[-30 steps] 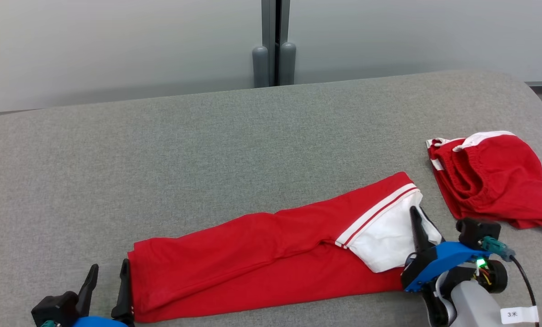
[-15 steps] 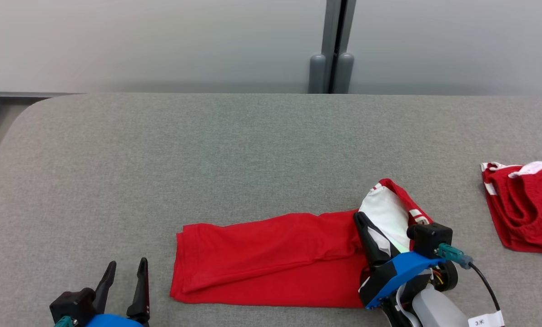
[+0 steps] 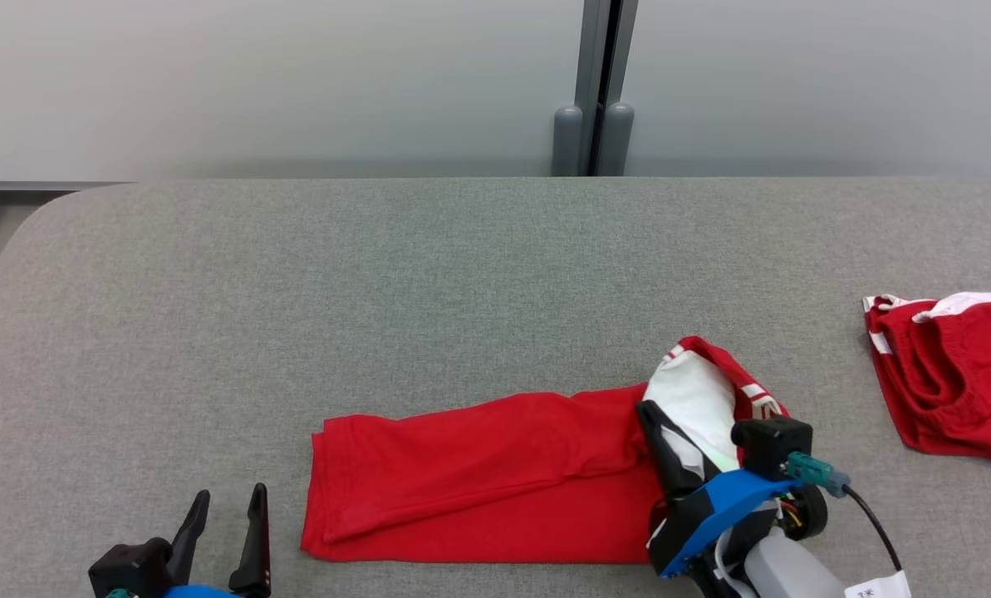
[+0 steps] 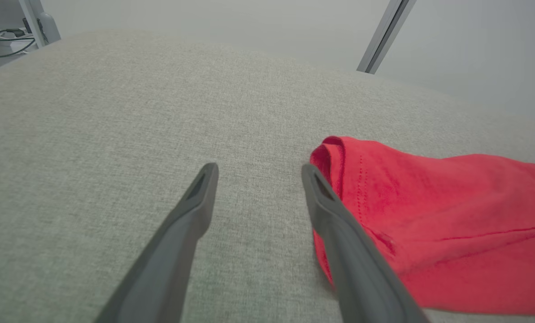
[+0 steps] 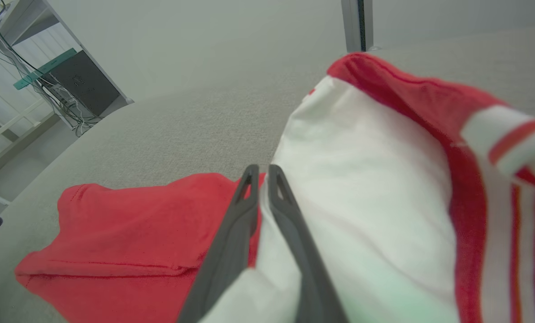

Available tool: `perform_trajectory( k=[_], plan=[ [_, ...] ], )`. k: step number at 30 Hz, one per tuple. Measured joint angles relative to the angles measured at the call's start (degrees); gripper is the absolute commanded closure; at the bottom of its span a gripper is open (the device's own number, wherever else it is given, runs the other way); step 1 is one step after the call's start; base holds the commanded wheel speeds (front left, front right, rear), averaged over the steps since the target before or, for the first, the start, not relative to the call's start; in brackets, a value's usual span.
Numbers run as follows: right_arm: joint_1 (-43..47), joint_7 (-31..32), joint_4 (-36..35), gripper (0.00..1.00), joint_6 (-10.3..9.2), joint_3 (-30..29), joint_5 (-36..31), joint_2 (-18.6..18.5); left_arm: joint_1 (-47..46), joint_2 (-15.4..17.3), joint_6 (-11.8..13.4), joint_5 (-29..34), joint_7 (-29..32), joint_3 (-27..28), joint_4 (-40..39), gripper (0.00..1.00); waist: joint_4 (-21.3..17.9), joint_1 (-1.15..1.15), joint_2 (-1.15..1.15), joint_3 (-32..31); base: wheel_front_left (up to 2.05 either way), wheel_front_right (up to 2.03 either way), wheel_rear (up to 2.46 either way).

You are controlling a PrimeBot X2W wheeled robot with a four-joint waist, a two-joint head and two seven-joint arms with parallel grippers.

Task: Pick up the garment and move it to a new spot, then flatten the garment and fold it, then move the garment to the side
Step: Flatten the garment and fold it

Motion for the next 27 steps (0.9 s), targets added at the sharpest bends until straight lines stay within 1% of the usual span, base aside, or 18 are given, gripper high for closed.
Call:
perform_trajectory(
  k=[3,7,15,16,17,18,27],
  plan=[
    [-0.01,0.01,-1.12,1.00,0.00,3.49,1.71,0.01,-0.13,-0.33,0.00,0.41,0.00,-0.36,0.02,0.00,0.39,0.00,0.00,-0.17,0.00,0.00,0.00],
    [-0.77,0.01,-1.80,1.00,0.00,7.65,3.27,0.02,-0.30,-0.62,0.00,0.45,0.00,-1.11,0.12,0.00,2.22,0.00,0.00,-0.59,0.00,0.00,0.00],
    [-4.50,0.01,-1.46,1.00,0.00,14.74,6.77,0.02,-0.99,-0.55,0.00,-0.13,0.00,-1.65,1.10,0.00,8.16,0.00,0.00,-0.81,0.00,0.00,0.00],
    [-4.50,0.01,-1.46,1.00,0.00,14.74,6.77,0.02,-0.99,-0.55,0.00,-0.13,0.00,-1.65,1.10,0.00,8.16,0.00,0.00,-0.81,0.00,0.00,0.00],
    [-5.38,0.01,-1.23,1.00,0.00,16.36,7.91,0.05,-1.04,-0.55,0.00,-0.23,0.00,-1.89,1.32,0.00,9.76,0.00,0.00,-0.73,0.00,0.00,0.00],
    [-5.76,0.01,-1.02,1.00,0.00,17.16,8.23,0.05,-1.12,-0.55,0.00,-0.27,0.01,-1.92,1.46,0.00,10.52,0.00,0.00,-0.67,0.00,0.00,0.00],
    [-9.19,0.01,0.36,1.00,0.00,22.61,12.32,0.03,-2.23,-0.46,0.00,-1.14,0.00,-3.67,2.05,0.00,16.73,0.00,0.00,0.23,0.00,0.00,0.00]
  ],
)
